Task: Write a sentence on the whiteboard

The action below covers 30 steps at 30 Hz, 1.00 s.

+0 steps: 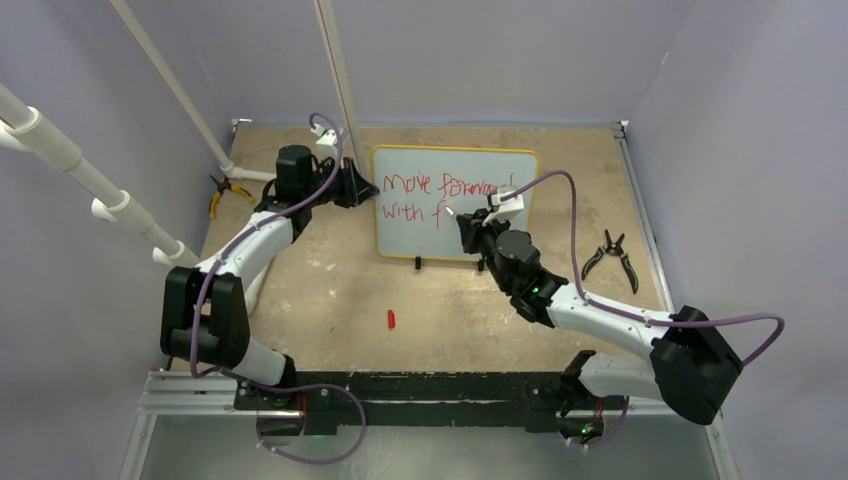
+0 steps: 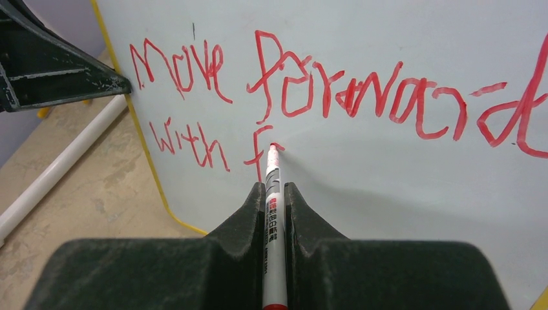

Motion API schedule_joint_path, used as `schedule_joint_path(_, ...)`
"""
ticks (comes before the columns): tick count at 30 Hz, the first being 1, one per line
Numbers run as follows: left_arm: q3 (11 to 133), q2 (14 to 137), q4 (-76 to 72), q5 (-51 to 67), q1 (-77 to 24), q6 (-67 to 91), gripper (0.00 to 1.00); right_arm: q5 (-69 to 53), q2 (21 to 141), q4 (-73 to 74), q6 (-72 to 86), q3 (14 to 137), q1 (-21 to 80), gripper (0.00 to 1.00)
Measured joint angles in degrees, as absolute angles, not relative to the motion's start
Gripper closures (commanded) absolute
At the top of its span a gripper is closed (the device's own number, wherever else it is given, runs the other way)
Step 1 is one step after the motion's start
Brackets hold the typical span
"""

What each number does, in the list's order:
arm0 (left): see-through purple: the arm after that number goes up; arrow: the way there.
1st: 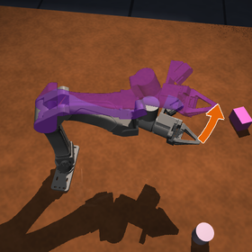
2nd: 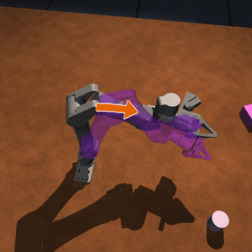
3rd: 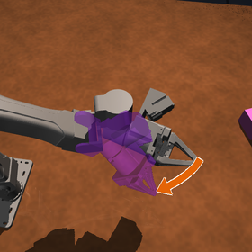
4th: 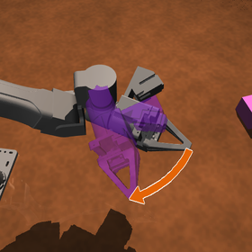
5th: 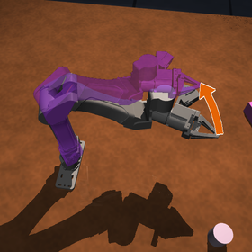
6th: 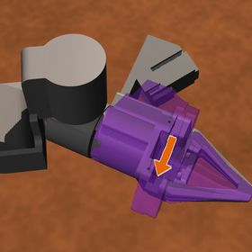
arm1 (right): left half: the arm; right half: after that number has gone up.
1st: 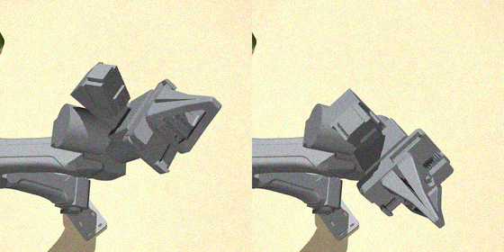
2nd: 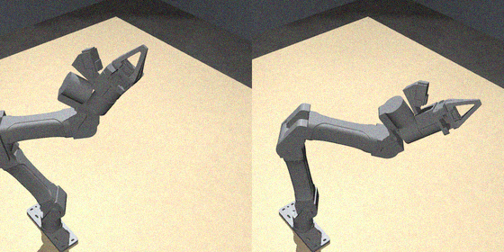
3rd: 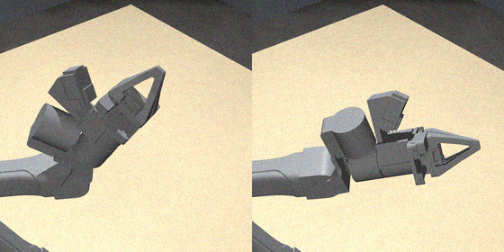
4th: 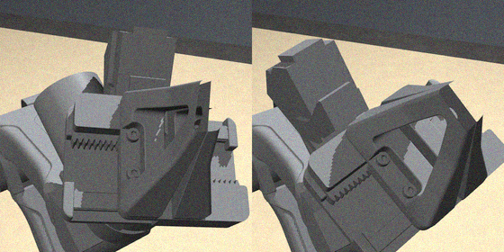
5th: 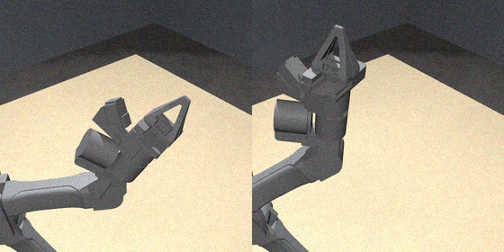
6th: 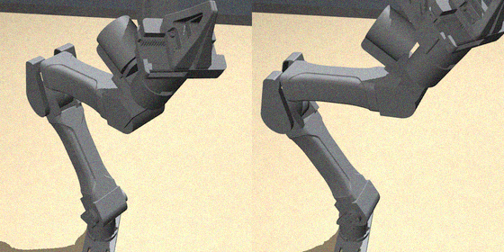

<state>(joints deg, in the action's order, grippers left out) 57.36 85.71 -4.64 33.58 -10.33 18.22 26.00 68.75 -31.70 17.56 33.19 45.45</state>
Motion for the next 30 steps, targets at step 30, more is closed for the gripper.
schedule_joint_path(30,57.36,85.71,-4.6,33.58,-10.33,18.22,0.86,24.82,68.12,-28.34,20.01,31.68,45.36,1.0)
